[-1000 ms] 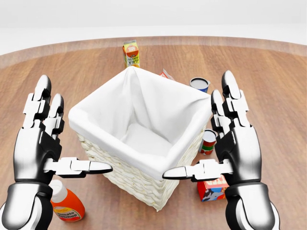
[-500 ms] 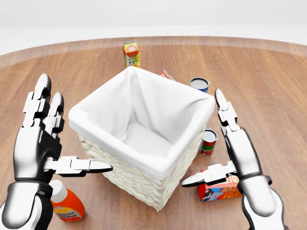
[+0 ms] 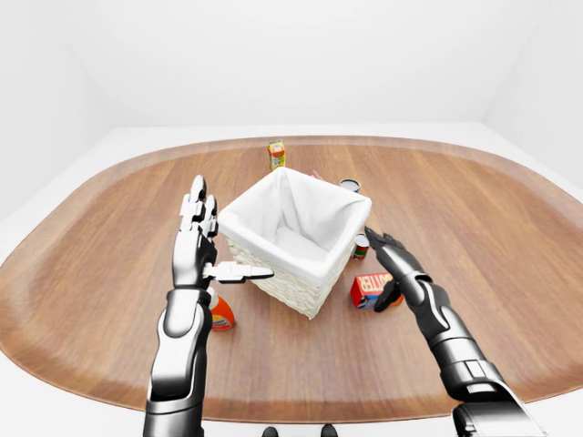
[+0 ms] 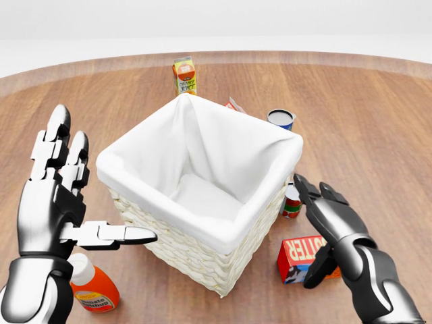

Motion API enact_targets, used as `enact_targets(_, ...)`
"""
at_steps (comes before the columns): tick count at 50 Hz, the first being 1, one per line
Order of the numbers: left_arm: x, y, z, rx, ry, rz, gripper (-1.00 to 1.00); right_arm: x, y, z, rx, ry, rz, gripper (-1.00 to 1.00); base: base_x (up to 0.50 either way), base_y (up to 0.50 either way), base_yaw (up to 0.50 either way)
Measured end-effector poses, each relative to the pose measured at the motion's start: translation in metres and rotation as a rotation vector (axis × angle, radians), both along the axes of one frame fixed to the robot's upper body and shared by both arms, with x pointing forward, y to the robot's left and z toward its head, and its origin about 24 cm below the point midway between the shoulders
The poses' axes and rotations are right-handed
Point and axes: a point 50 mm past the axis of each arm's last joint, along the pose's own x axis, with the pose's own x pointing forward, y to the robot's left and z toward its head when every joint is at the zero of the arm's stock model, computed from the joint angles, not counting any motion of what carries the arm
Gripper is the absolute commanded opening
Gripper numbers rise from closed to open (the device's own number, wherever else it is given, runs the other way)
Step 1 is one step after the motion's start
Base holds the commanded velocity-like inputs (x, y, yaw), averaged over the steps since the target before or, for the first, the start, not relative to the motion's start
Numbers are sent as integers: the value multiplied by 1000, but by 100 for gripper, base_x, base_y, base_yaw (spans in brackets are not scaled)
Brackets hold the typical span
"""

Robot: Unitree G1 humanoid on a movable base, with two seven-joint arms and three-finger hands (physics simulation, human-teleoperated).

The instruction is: Pick up the butter and put it in the basket.

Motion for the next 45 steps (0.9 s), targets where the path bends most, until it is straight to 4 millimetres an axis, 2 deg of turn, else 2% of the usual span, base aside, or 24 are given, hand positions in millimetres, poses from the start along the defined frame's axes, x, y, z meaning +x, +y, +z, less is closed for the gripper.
enact_targets(9, 0, 1, 2, 2, -8, 3, 100, 13, -5, -19, -202, 110, 15, 100, 0, 0, 0)
enact_targets(22, 0, 2, 1, 0, -5, 8, 100, 19, -3, -33, -413, 193, 74, 100, 0, 0, 0)
enact_targets(31, 0, 3, 0, -1, 2, 9, 100, 17, -1, -40, -473, 255, 106, 100, 0, 0, 0)
enact_targets(45, 1, 5, -6, -2, 25, 11, 100, 11, 4, -51, -474, 329, 126, 100, 0, 0, 0)
